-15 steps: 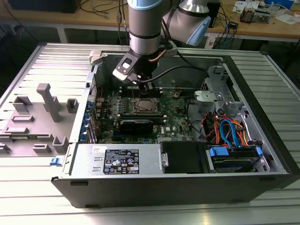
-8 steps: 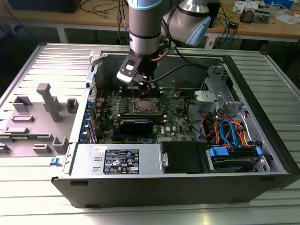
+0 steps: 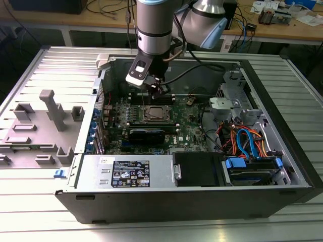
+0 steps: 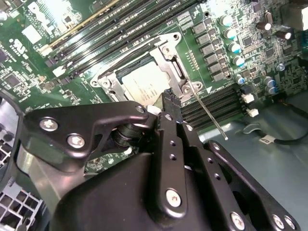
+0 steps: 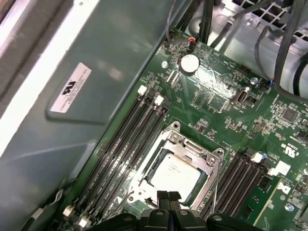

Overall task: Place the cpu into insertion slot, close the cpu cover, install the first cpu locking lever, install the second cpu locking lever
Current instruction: 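Install the first cpu locking lever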

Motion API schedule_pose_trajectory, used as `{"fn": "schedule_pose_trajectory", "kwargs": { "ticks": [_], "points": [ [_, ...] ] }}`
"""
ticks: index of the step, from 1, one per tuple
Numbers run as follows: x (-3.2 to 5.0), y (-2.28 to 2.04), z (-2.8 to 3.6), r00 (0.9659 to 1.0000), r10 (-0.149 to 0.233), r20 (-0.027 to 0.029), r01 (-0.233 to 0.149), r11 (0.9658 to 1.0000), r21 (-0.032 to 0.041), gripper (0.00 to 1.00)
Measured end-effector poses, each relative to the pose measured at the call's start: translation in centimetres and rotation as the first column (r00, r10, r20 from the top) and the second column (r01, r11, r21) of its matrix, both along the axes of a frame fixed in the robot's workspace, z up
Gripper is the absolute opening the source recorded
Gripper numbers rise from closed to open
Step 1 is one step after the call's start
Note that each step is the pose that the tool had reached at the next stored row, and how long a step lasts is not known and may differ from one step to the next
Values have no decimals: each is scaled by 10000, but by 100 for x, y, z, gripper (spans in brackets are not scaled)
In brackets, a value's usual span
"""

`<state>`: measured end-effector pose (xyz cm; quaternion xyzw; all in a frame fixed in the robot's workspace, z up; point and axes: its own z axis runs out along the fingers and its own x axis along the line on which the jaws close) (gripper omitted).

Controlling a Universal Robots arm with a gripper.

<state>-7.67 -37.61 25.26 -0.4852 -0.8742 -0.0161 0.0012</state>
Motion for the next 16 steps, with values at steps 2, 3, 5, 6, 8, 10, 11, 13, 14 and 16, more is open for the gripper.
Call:
{"fn": "schedule_pose_trajectory", "kwargs": {
  "ticks": [2,3,5,6,8,10,11,13,14,16],
  "points": [
    [0,0,17,9999,119,1,-119,9999,5,11],
    [0,1,17,9995,302,2,-302,9995,6,11],
    [0,0,19,9974,725,0,-725,9974,2,11],
    [0,0,19,9954,958,0,-958,9954,2,11],
    [0,0,19,9905,1375,-1,-1375,9905,2,11],
    [0,0,19,9824,1869,0,-1869,9824,2,11],
    [0,0,19,9793,2024,-1,-2024,9793,2,11],
    [0,0,19,9714,2375,-1,-2375,9714,2,11],
    [0,0,19,9668,2555,0,-2555,9668,2,11],
    [0,0,19,9566,2913,0,-2913,9566,2,11]
  ]
}}
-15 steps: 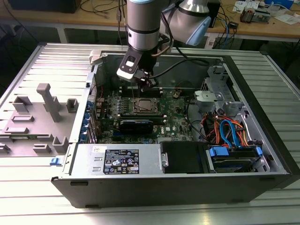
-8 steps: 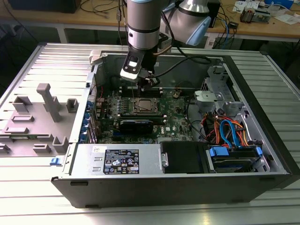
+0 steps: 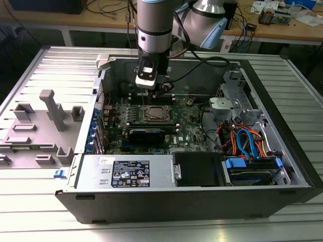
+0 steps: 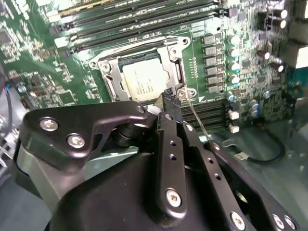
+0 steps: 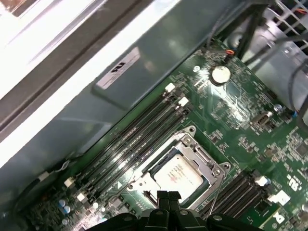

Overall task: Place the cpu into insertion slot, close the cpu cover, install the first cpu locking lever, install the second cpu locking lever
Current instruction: 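Install the first cpu locking lever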

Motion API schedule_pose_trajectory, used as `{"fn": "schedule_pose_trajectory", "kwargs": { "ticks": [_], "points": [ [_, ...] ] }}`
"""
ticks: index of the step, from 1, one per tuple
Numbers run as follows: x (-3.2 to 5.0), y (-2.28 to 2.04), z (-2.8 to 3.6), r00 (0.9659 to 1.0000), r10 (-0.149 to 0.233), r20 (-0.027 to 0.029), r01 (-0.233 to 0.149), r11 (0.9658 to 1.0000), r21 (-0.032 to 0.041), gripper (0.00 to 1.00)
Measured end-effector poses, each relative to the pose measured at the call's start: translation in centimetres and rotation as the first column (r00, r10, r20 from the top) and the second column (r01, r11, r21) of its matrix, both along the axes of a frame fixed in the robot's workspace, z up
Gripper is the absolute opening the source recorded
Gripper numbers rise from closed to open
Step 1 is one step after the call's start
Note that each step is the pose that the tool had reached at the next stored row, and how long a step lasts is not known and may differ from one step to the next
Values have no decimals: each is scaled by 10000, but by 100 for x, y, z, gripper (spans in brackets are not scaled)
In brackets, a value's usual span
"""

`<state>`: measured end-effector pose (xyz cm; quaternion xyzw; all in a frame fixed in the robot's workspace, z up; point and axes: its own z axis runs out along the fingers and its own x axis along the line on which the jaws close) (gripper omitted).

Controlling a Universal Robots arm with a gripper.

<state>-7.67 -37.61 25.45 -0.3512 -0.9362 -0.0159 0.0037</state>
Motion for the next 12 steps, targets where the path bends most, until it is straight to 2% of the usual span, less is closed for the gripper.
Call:
{"fn": "schedule_pose_trajectory", "kwargs": {
  "ticks": [2,5,7,8,9,10,11,12],
  "points": [
    [0,0,0,9996,265,0,-265,9996,0,11],
    [0,0,-2,9957,929,-1,-929,9957,0,11],
    [0,0,-3,9908,1350,0,-1350,9908,0,11],
    [0,0,-3,9867,1627,10,-1627,9867,-2,11],
    [0,0,-4,9831,1829,41,-1829,9831,-6,11],
    [0,0,-5,9773,2116,113,-2116,9773,-19,11],
    [0,0,-4,9730,2304,137,-2304,9731,-25,11],
    [0,0,-4,9711,2381,153,-2381,9712,-30,11]
  ]
}}
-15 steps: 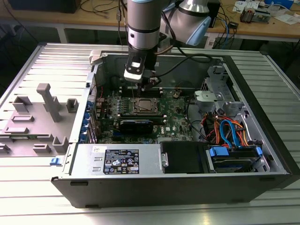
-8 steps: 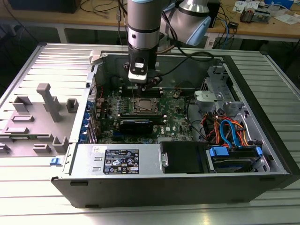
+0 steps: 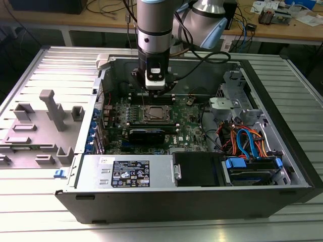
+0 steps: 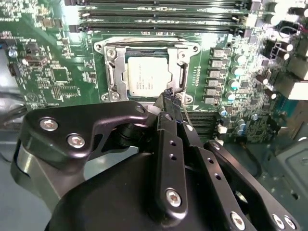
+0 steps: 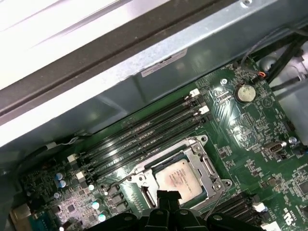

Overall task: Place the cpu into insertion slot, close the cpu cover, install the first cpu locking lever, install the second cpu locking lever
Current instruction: 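Install the first cpu locking lever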

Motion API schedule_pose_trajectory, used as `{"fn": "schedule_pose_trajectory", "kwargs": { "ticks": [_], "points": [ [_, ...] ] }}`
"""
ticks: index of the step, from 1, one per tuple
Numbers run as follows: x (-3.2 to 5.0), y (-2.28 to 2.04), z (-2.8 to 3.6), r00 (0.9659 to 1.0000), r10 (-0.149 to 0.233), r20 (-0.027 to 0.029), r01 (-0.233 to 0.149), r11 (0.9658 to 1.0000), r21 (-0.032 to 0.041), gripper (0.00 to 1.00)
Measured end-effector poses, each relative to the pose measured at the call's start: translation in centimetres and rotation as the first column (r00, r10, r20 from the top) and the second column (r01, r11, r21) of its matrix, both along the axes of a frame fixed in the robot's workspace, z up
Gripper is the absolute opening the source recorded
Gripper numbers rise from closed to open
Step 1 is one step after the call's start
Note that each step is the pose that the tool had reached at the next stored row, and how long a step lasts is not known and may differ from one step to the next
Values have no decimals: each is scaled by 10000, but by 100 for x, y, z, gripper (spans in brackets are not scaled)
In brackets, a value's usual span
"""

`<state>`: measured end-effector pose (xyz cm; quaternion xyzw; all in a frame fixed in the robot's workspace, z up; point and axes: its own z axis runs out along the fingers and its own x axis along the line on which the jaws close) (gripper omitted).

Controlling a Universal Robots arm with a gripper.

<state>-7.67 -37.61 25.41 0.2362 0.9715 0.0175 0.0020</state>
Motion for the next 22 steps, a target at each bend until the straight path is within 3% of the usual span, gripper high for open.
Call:
{"fn": "schedule_pose_trajectory", "kwargs": {
  "ticks": [1,2,4,8,12,16,20,22],
  "points": [
    [-1,0,1,10000,33,38,-33,10000,-4,11],
    [-1,0,0,9999,38,129,-38,10000,-25,11],
    [-1,0,4,9998,40,219,-39,10000,-29,11],
    [-2,0,28,9997,87,247,-87,10000,-27,11],
    [-3,0,29,9960,862,246,-862,9963,-29,11],
    [-2,0,29,9868,1598,245,-1598,9872,-29,11],
    [-6,0,29,9700,2418,246,-2418,9703,-29,11],
    [-23,0,29,9683,2484,248,-2484,9687,-30,11]
  ]
}}
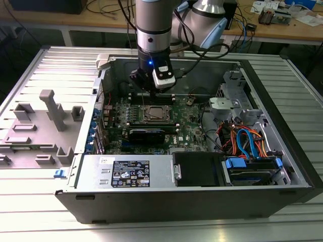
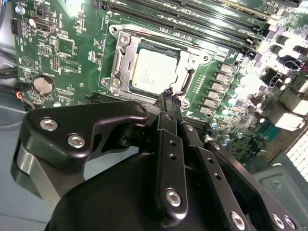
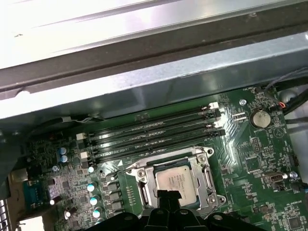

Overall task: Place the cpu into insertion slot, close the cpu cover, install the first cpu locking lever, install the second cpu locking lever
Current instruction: 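Install the first cpu locking lever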

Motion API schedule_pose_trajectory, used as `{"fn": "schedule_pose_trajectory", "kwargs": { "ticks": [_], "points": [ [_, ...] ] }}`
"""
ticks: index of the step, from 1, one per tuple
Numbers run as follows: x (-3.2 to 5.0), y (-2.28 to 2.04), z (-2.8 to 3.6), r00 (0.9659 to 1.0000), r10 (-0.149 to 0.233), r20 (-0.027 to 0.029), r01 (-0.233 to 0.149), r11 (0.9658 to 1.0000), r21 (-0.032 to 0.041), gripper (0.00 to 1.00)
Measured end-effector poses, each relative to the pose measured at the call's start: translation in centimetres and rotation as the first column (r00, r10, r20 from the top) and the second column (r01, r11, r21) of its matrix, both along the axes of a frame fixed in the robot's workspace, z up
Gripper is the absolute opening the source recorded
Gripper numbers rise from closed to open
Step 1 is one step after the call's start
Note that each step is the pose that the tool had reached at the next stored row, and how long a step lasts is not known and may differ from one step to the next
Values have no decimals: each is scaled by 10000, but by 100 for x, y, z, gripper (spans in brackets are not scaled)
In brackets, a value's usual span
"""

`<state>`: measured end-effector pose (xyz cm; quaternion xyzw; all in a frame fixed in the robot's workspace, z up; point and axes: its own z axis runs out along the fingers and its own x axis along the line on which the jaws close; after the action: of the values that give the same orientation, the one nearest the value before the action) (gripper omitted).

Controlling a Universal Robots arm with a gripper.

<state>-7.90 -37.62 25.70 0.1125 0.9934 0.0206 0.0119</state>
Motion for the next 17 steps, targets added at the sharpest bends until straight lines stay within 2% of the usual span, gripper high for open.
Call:
{"fn": "schedule_pose_trajectory", "kwargs": {
  "ticks": [5,17],
  "points": [
    [-53,-1,0,10000,76,14,-76,10000,0,11],
    [-54,-1,0,10000,88,16,-88,10000,0,11]
  ]
}}
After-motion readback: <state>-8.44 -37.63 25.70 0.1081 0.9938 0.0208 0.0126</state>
